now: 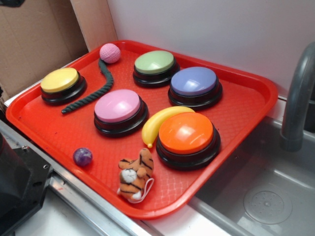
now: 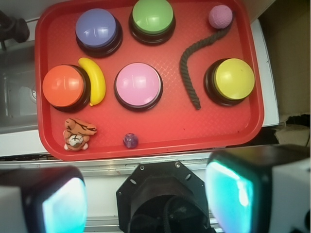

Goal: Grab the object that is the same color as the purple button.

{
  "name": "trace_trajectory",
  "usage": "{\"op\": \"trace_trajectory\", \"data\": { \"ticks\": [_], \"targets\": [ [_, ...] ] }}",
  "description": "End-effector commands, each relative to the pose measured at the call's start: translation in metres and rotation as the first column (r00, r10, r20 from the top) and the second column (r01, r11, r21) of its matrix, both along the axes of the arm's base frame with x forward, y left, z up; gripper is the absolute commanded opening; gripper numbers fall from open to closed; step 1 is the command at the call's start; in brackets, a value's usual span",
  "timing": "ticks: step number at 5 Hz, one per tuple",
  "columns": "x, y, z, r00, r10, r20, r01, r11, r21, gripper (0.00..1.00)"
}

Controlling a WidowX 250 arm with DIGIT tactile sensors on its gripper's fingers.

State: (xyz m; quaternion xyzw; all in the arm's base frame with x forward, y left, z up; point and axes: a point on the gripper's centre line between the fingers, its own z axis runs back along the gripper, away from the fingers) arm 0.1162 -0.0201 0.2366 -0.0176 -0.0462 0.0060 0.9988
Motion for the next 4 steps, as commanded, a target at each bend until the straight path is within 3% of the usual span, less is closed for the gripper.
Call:
{"op": "trace_trajectory", "data": {
  "ticks": [1,3,4],
  "targets": [
    [0.0,0.0,0.0,1.0,0.0,0.0,0.0,1.0,0.0,1.0],
    [0.016,-0.015,-0.054,1.0,0.004,0.007,-0.003,0.997,-0.078,1.0],
    [0.02,-0.022,-0.085,0.999,-0.012,-0.052,0.008,0.997,-0.082,1.0]
  ]
}}
